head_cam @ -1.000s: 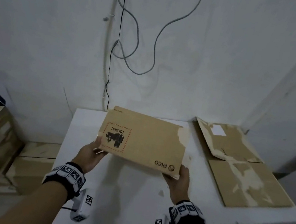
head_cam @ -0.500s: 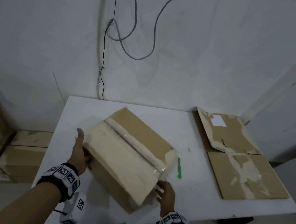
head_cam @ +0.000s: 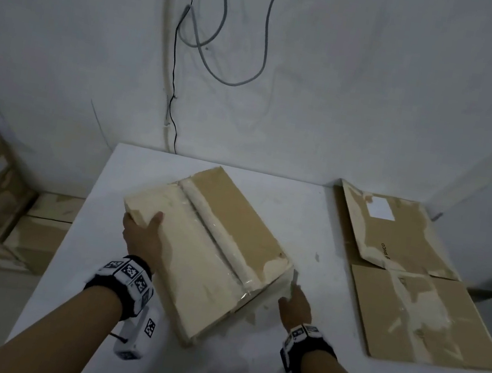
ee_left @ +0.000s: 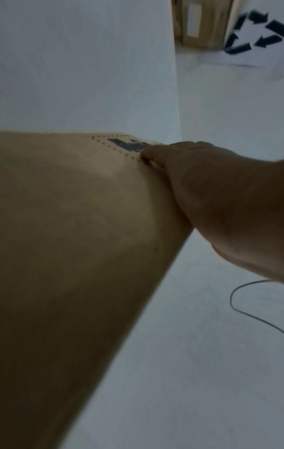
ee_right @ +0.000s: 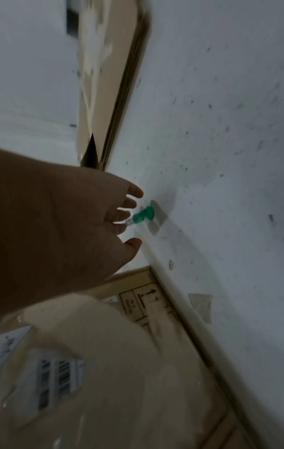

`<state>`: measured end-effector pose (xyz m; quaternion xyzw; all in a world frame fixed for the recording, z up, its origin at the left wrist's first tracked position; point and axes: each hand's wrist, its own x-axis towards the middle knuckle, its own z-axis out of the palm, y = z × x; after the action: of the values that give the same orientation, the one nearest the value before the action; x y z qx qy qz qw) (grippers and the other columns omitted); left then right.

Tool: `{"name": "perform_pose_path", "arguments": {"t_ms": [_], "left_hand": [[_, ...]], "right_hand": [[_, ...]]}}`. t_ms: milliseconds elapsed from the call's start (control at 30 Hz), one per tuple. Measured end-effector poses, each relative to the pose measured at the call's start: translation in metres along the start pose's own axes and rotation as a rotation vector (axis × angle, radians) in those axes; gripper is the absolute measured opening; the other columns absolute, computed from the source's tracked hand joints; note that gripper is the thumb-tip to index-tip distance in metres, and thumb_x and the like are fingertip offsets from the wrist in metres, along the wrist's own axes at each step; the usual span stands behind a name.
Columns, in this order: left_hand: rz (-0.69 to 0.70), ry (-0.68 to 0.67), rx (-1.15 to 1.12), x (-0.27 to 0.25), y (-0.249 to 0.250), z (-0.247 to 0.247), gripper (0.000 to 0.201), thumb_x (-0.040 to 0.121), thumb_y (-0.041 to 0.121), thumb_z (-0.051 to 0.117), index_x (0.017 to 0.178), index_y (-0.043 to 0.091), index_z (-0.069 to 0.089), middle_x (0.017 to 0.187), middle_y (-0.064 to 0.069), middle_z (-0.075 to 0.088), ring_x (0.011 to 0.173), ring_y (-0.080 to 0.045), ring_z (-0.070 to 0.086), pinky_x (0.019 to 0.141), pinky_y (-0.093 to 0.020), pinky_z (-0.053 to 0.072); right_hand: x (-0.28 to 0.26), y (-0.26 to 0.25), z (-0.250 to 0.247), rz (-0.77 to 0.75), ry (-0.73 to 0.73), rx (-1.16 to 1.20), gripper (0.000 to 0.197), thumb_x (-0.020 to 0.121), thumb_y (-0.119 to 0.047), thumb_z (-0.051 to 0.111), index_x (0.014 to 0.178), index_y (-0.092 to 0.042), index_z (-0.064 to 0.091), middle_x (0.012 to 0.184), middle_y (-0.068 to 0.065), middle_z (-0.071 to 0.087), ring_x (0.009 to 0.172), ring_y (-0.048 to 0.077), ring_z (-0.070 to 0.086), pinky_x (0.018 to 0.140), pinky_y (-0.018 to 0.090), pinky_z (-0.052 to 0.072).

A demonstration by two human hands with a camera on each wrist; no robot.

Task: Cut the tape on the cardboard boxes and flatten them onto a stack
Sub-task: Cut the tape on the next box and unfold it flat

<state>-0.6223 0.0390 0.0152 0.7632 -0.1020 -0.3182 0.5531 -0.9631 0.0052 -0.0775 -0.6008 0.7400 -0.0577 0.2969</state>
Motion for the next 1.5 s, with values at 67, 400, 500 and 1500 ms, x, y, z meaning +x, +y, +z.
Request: {"name": "perform_pose_path", "arguments": {"t_ms": [67,400,500,1500], "left_hand": [[0.014,0.049,-0.013,-0.002,0.003,0.007,0.074,0.092,0.035,0.062,0.151,0.012,0.023,0.146,-0.019,0.04,0.13,-0.039,0.042,0.106,-0.047,0.035],[0.175,0.256,0.149,-0.013,0.014,0.034,0.063,0.099,0.017,0.049,0.153,0.012,0.018,0.155,-0.017,0.024,0.142,-0.032,0.026,0.113,-0.047,0.023],[0.316,0.324,0.457,-0.018,0.014,0.041,0.066,0.098,0.009,0.043,0.154,0.025,0.013,0.162,-0.007,0.005,0.148,-0.022,0.009,0.115,-0.054,0.009],[0.671,-0.111,0.995,-0.001,0.021,0.027,0.048,0.102,0.04,0.025,0.149,0.03,0.032,0.159,0.005,0.021,0.148,-0.017,0.011,0.114,-0.056,-0.01]], "right_hand": [[0.002,0.004,0.001,-0.041,0.042,-0.033,0.014,0.092,0.0,0.053,0.091,0.005,0.066,0.097,0.017,0.065,0.086,0.027,0.062,0.083,0.035,0.05],[0.003,0.025,-0.019,0.153,-0.015,0.321,0.033,0.079,-0.001,0.074,0.103,-0.011,0.055,0.077,0.008,0.058,0.06,0.012,0.052,0.047,0.019,0.037],[0.016,0.024,-0.033,0.13,-0.091,0.167,0.021,0.079,-0.007,0.077,0.094,-0.005,0.063,0.082,0.01,0.06,0.066,0.016,0.054,0.05,0.016,0.036],[0.016,-0.303,-0.024,-0.813,0.026,0.002,0.022,0.096,-0.029,0.059,0.105,-0.014,0.073,0.107,0.005,0.072,0.098,0.024,0.065,0.085,0.031,0.047]]}}
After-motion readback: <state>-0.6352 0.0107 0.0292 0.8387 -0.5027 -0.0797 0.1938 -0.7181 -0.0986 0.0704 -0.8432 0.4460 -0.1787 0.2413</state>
